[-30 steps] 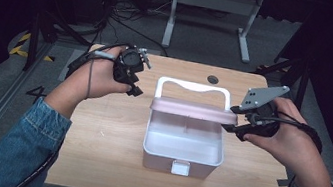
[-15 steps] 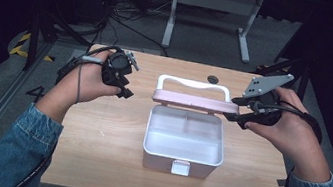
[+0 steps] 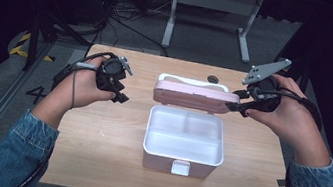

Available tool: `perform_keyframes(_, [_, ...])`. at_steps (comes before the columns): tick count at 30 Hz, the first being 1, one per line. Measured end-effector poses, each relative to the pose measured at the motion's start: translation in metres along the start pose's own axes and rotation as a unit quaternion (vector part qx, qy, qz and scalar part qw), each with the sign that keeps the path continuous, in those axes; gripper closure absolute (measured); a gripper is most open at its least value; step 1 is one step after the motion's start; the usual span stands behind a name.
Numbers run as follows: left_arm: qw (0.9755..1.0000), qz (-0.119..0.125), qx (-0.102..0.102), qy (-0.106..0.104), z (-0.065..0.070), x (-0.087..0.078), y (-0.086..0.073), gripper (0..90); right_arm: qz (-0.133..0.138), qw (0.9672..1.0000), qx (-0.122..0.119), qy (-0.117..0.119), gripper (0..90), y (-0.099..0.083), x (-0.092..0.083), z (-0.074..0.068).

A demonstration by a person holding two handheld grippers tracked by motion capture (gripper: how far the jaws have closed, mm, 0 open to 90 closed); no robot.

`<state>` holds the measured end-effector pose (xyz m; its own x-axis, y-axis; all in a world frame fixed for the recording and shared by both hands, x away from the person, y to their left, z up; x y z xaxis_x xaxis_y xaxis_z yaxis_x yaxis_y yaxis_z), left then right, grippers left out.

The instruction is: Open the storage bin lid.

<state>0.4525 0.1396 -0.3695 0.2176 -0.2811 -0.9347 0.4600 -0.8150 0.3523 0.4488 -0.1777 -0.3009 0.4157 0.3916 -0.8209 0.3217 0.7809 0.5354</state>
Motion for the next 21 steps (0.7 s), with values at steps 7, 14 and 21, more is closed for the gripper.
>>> perform_keyframes(7, [0.9999, 0.002, -0.011, -0.007, -0.003, 0.006, -0.013, 55.1, -0.014, 0.9999, 0.005, 0.001, 59.5, 0.006, 0.004, 0.009])
perform_keyframes(14, [0.9997, -0.003, -0.025, -0.004, -0.006, 0.016, -0.036, 54.6, -0.014, 0.9997, 0.016, 0.006, 61.6, 0.011, 0.008, 0.019])
perform_keyframes(21, [0.9991, -0.002, -0.043, -0.006, -0.002, 0.021, -0.056, 54.1, -0.018, 0.9994, 0.029, 0.008, 65.2, 0.016, 0.015, 0.032])
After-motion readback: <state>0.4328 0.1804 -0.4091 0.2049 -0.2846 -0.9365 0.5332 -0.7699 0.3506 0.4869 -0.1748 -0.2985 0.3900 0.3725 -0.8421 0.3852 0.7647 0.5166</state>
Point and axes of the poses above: each handheld gripper's, and its own axes: x roughly forward along the jaws, y roughly out of its top, z roughly to its right, the point moved 10 cm from there along x, roughly forward along the jaws, and after that the axes turned 2 degrees about -z, right-handed, at the moved point
